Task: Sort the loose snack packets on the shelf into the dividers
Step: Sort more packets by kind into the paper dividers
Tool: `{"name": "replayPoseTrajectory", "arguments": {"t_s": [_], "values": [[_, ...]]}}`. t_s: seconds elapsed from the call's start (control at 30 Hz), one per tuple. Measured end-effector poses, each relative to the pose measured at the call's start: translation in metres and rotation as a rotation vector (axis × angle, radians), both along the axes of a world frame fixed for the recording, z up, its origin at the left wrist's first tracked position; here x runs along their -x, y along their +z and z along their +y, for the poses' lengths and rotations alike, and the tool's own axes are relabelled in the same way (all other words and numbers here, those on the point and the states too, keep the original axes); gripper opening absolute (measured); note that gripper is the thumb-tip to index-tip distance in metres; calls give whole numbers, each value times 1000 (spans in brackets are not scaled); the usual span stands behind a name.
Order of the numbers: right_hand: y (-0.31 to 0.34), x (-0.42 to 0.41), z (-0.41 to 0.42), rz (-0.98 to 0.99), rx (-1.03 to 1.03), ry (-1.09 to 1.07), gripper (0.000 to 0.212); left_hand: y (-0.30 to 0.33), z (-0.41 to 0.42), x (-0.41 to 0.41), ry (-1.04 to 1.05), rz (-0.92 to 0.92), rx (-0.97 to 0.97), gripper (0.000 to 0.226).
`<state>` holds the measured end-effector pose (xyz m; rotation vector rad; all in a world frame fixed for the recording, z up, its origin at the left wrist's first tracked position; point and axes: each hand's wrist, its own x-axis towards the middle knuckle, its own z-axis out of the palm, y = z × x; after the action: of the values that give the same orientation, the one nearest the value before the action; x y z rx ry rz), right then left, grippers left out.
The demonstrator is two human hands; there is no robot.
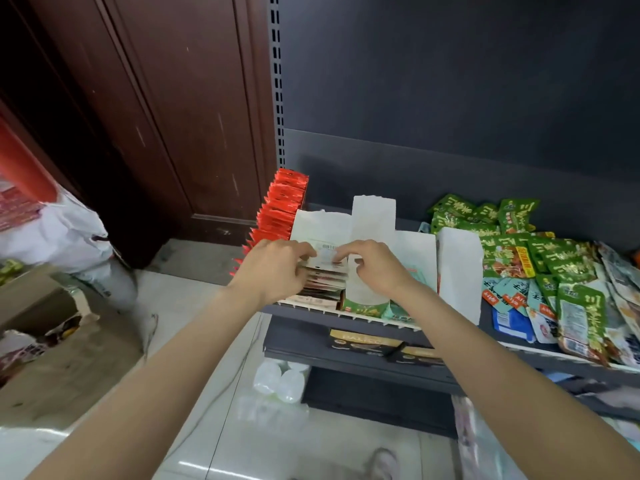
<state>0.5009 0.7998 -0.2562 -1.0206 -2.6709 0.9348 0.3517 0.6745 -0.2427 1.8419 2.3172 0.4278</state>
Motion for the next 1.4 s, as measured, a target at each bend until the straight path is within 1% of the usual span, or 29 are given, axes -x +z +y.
{"name": "replayPoseTrajectory", "arguments": {"t_s": [0.1,0.2,0.23,0.3,0.37,0.4,0.47,0.53,0.63,0.7,0.8,0.87,0.93,0.97,1.0,1.03,1.07,1.1,1.13,1.2,1.27,1.33,1.4], "values": [[5,-15,6,68,24,-25,51,6,10,-14,8,87,94,40],[10,-39,16,181,32,-96,43,11,30,-39,26,81,55,45],[10,-51,21,218,28,-131,40,12,40,-52,34,65,13,46],[8,-81,36,278,-2,-215,36,12,65,-83,21,8,-77,37],[5,-119,54,296,-84,-293,34,9,92,-120,-52,-91,-138,30],[3,-141,65,293,-123,-325,34,8,106,-140,-106,-134,-145,29],[-4,-188,88,264,-186,-399,32,3,136,-182,-208,-158,-129,28],[-13,-239,114,206,-228,-484,31,-7,169,-225,-267,-166,-99,28],[-28,-314,152,22,-222,-605,37,-26,218,-288,-282,-243,-16,34],[-41,-358,176,-93,-165,-668,45,-40,247,-325,-270,-236,65,45],[-65,-408,211,-188,-73,-760,54,-59,286,-366,-271,-163,181,66],[-80,-426,228,-302,-30,-699,64,-70,306,-384,-280,-114,254,78],[-89,-432,238,-389,84,-621,80,-80,319,-397,-289,-64,323,84],[-89,-432,239,-437,105,-583,85,-84,324,-402,-291,-52,364,86],[-84,-432,239,-502,79,-543,81,-86,327,-406,-290,-44,409,87],[-79,-432,239,-554,15,-493,68,-89,330,-409,-283,-40,453,87],[-70,-432,239,-585,-45,-442,52,-91,332,-411,-272,-42,482,87],[-57,-434,240,-596,-104,-401,40,-92,334,-413,-258,-49,488,86],[-44,-435,242,-594,-172,-367,33,-92,334,-414,-245,-58,468,84],[-19,-438,246,-556,-316,-347,31,-87,336,-417,-231,-116,356,78],[4,-439,252,-441,-408,-384,33,-75,339,-420,-226,-279,168,72],[19,-438,256,-233,-418,-417,23,-54,339,-422,-224,-464,-16,67],[31,-433,256,71,-303,-444,10,-30,336,-419,-228,-529,-140,60]]}}
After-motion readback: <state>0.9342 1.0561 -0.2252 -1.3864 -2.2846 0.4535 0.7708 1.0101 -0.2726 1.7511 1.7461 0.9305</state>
